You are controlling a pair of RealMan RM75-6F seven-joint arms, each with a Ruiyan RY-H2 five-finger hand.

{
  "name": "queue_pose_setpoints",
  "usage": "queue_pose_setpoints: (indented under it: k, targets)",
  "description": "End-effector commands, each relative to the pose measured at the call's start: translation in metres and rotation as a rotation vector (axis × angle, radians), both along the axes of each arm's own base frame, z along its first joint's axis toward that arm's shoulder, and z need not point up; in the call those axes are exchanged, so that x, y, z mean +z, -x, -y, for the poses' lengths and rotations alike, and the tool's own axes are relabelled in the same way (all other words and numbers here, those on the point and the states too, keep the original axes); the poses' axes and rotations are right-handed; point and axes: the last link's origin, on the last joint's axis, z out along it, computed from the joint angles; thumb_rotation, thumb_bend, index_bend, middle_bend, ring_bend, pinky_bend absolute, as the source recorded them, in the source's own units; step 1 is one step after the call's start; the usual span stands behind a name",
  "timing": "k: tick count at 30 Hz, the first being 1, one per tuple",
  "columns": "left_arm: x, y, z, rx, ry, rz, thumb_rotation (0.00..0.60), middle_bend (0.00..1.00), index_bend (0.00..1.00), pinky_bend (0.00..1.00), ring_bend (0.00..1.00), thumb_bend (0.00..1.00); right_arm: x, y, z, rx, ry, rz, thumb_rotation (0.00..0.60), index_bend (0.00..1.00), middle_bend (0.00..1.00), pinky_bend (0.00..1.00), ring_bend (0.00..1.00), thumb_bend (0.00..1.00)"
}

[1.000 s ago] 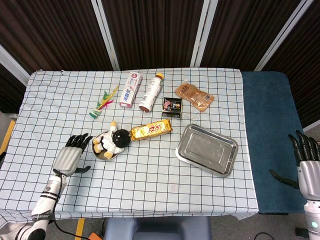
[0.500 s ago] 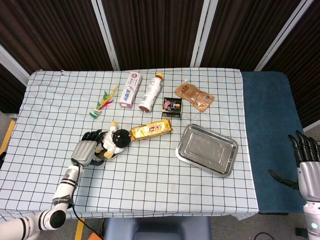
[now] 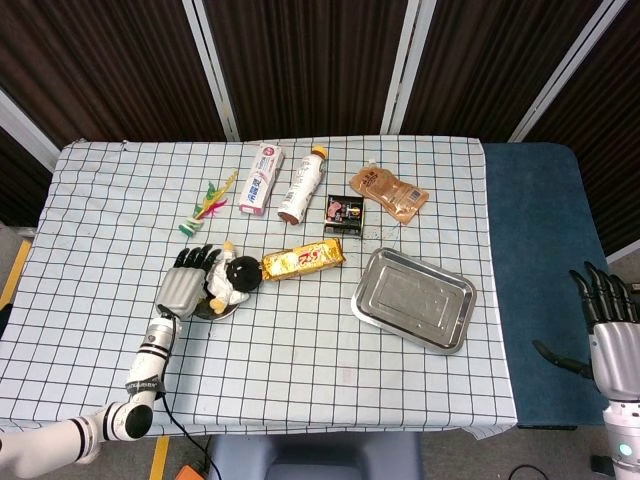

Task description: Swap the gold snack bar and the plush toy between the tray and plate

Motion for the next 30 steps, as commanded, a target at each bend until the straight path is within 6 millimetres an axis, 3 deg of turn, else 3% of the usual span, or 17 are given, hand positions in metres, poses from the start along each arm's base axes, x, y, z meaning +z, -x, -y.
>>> queue_pose_setpoints:
  k: [1,4,6,10,14,18,22,27,30]
  targets:
    - [-0.004,-0.002,0.000,-0.005,0.006,0.016,0.600,0.01,0.03,0.00,0.00,0.28,0.000,0.000,0.000,0.003,0.003,0.002,0.600,0.00,0.00,0.00,0.00,0.04]
    - [-0.007,-0.003,0.000,-0.019,-0.002,0.032,0.600,0.11,0.12,0.00,0.03,0.30,0.001,0.000,0.000,0.006,0.009,0.005,0.600,0.00,0.00,0.00,0.00,0.04]
    - [-0.008,-0.003,0.000,-0.035,-0.016,0.040,0.600,0.21,0.21,0.06,0.11,0.32,0.001,0.000,0.001,0.008,0.012,0.008,0.600,0.00,0.00,0.00,0.00,0.04]
    - [-0.012,-0.002,0.002,-0.059,-0.038,0.057,0.600,0.38,0.38,0.28,0.28,0.36,0.002,0.000,0.001,0.013,0.015,0.013,0.600,0.00,0.00,0.00,0.00,0.04]
    - [-0.015,0.001,0.002,-0.078,-0.059,0.065,0.600,0.48,0.44,0.43,0.39,0.40,0.002,0.000,0.001,0.016,0.017,0.015,0.600,0.00,0.00,0.00,0.00,0.04]
    - [-0.009,-0.001,0.004,-0.105,-0.090,0.087,0.600,0.51,0.46,0.48,0.42,0.44,0.002,0.000,0.001,0.016,0.016,0.014,0.600,0.00,0.00,0.00,0.00,0.04]
    - [0.009,-0.014,0.016,-0.173,-0.128,0.137,0.600,0.52,0.46,0.49,0.43,0.45,0.002,0.000,0.001,0.016,0.017,0.016,0.600,0.00,0.00,0.00,0.00,0.04]
    - [0.022,-0.031,0.040,-0.235,-0.103,0.199,0.600,0.52,0.46,0.49,0.43,0.45,0.003,-0.001,0.001,0.019,0.023,0.024,0.600,0.00,0.00,0.00,0.00,0.04]
    - [0.021,-0.052,0.073,-0.306,-0.031,0.253,0.600,0.52,0.46,0.49,0.43,0.45,0.005,-0.002,-0.002,0.032,0.035,0.043,0.600,0.00,0.00,0.00,0.00,0.04]
